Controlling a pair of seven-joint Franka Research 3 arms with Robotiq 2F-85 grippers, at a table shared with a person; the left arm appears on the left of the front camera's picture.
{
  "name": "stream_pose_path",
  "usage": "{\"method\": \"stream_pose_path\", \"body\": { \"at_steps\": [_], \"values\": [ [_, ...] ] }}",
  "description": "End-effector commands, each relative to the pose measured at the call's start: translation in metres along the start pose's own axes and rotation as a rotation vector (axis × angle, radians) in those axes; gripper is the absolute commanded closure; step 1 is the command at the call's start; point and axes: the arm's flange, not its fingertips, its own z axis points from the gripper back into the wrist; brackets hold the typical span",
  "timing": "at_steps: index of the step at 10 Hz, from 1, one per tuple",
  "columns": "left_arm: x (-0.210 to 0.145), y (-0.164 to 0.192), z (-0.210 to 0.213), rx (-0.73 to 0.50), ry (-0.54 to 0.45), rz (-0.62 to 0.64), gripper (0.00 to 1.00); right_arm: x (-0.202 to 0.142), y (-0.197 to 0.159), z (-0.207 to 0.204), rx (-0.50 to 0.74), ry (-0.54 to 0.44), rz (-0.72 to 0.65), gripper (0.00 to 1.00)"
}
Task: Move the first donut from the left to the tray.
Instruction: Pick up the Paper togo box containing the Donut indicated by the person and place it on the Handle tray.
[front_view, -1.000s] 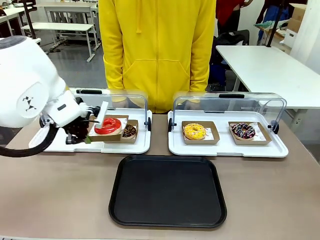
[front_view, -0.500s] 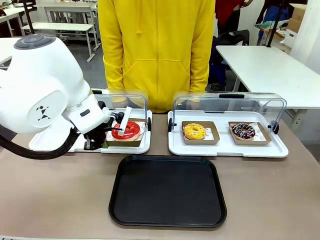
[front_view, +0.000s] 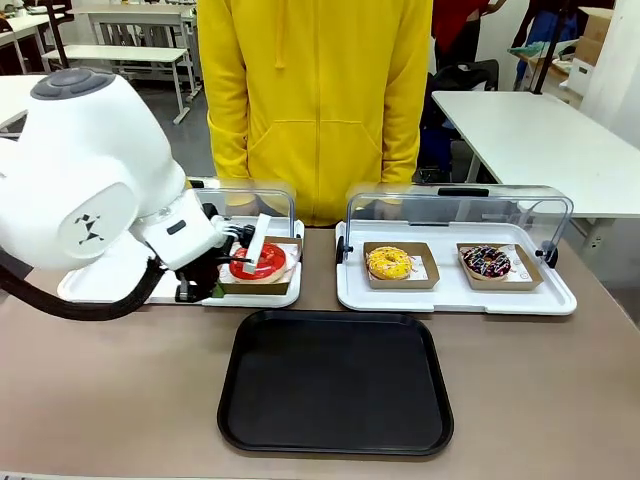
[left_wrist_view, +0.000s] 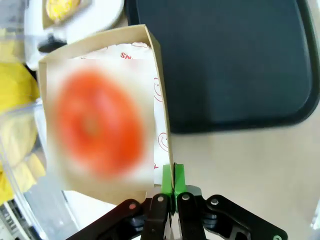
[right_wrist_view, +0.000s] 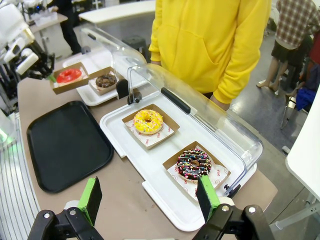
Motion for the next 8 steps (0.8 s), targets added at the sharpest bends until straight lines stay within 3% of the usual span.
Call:
{"method": "stream_pose_path", "body": {
  "at_steps": [1, 5, 8],
  "values": [
    [0.057, -0.034, 0.001, 0.045, 0.001, -0.023, 0.98, 0.002, -0.002, -0.002, 0.002, -0.034, 0.023, 0.00],
    [0.126, -0.096, -0.019, -0.002, 0.046, 0.004, 0.98, 0.002, -0.002, -0.002, 0.002, -0.034, 0.023, 0.00],
    [0.134, -0.124, -0.030, 0.029, 0.065, 0.029, 0.98, 0.002, -0.002, -0.002, 0.002, -0.034, 0.023, 0.00]
  ]
}}
